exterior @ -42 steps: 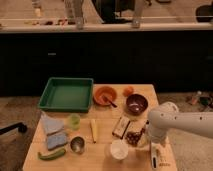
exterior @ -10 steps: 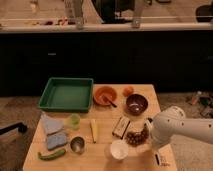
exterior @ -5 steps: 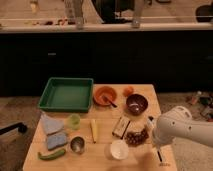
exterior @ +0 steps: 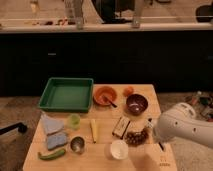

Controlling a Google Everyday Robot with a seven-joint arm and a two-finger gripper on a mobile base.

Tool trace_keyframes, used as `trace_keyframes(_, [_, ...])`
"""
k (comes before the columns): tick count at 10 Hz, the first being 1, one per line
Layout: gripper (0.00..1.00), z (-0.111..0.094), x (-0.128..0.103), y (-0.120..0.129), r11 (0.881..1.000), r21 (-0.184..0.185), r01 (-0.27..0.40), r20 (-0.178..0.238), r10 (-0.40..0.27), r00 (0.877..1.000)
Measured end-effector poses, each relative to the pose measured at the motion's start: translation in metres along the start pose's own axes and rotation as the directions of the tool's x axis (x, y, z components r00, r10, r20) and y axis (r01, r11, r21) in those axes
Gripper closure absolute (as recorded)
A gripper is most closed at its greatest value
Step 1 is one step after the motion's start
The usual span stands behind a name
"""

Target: Place brush in table surface

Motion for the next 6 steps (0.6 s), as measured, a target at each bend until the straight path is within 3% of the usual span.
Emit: trace_keyframes(6, [1.0,-0.031,0.013,0.001,1.0,-0.026,0.004,-0.069,-0.006,0.998])
